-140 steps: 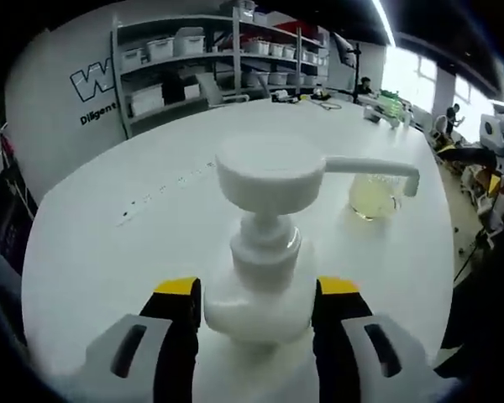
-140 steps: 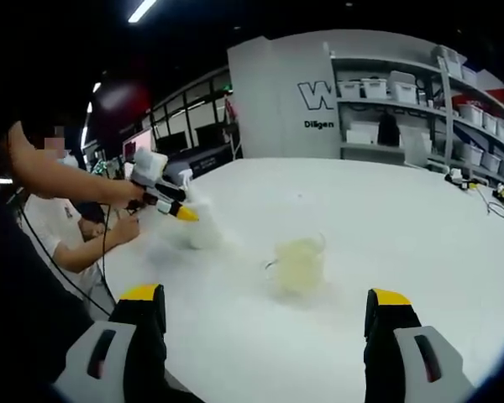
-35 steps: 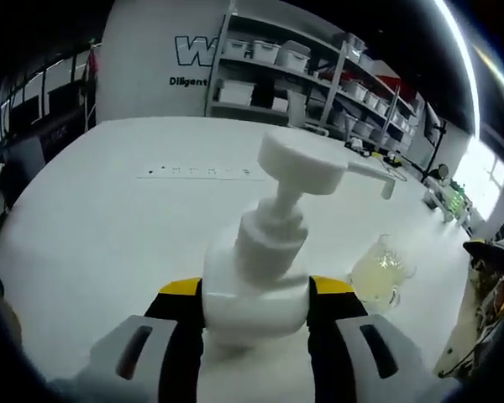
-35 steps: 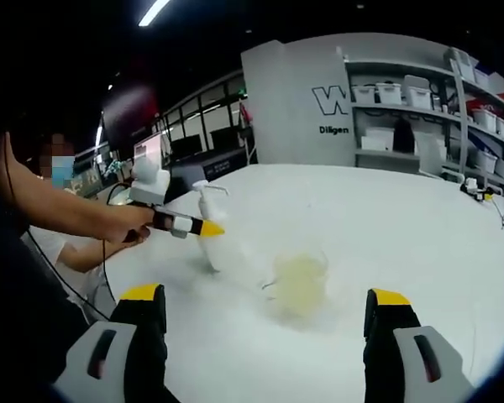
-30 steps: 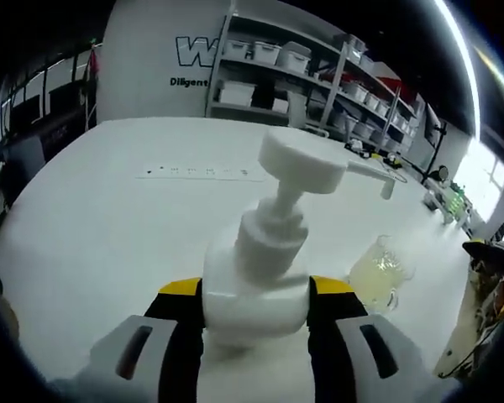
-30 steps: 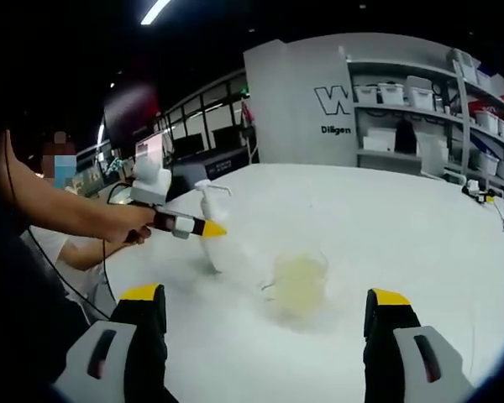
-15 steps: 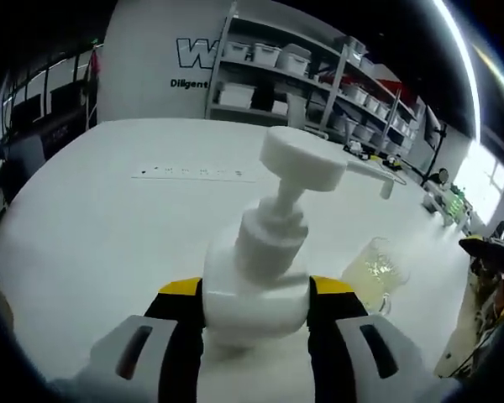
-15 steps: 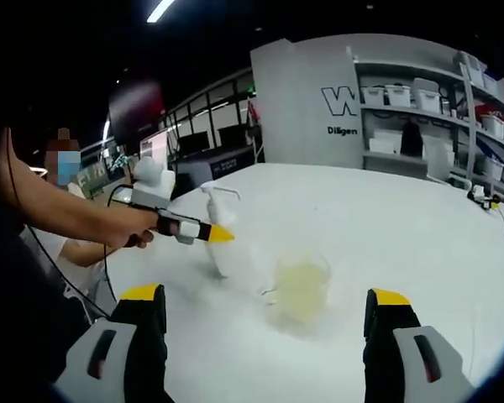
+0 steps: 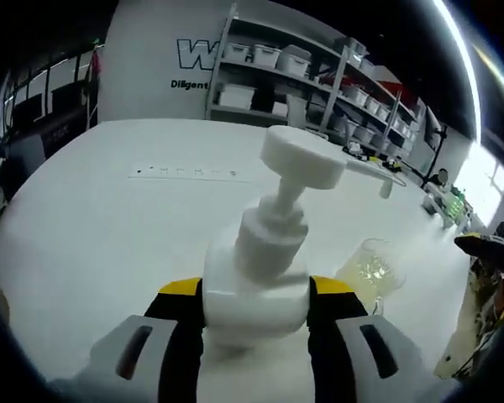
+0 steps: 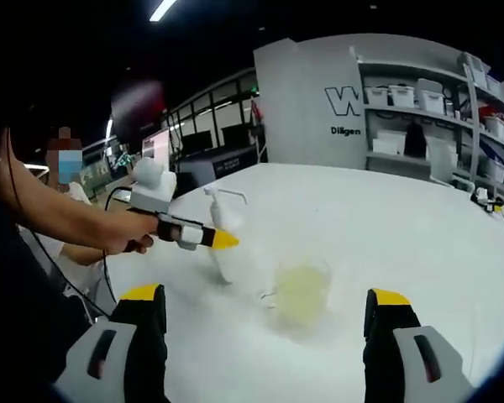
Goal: Hold the bottle steady, press the pump all the way down and release, and repeat the specified number of times to dispense into the cup
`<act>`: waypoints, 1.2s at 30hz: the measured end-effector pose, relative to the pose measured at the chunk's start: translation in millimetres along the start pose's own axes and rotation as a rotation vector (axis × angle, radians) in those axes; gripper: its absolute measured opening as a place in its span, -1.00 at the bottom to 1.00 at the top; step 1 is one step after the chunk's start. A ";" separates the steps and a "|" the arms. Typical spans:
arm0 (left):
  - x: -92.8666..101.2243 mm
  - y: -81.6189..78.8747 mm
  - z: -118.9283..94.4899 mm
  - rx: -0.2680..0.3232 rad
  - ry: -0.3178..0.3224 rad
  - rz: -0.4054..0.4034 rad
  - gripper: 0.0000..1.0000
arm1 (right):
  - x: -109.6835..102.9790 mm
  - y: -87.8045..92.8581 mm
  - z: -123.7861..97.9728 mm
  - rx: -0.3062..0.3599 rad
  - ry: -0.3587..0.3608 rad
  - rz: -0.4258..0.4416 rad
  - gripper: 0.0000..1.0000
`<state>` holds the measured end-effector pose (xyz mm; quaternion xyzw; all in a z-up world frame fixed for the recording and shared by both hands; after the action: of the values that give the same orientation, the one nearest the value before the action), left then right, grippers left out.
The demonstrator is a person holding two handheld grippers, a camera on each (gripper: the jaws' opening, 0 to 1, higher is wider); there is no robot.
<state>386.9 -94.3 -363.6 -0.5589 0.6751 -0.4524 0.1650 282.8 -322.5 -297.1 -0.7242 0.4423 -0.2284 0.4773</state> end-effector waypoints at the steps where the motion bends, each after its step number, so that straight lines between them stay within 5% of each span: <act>1: 0.3 0.0 0.1 0.000 0.000 0.000 -0.08 | 0.1 -0.1 0.1 0.000 -0.001 0.000 0.96; 36: 33.6 4.9 13.5 0.009 0.004 -0.019 -0.07 | 16.6 -6.6 4.2 -0.003 -0.059 -0.045 0.96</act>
<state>383.0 -130.6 -365.3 -0.5635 0.6683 -0.4579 0.1619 297.2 -333.7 -294.5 -0.7411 0.4120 -0.2170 0.4836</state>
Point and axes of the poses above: the point that each gripper's makers call its tool centre point, and the gripper's own axes: z roughly forward along the fingers, x roughly to its right, y roughly out of its underside, the point moved 6 cm from there along -z, roughly backward along the fingers, and after that the axes turned 6 degrees about y, right-handed, at the moved point
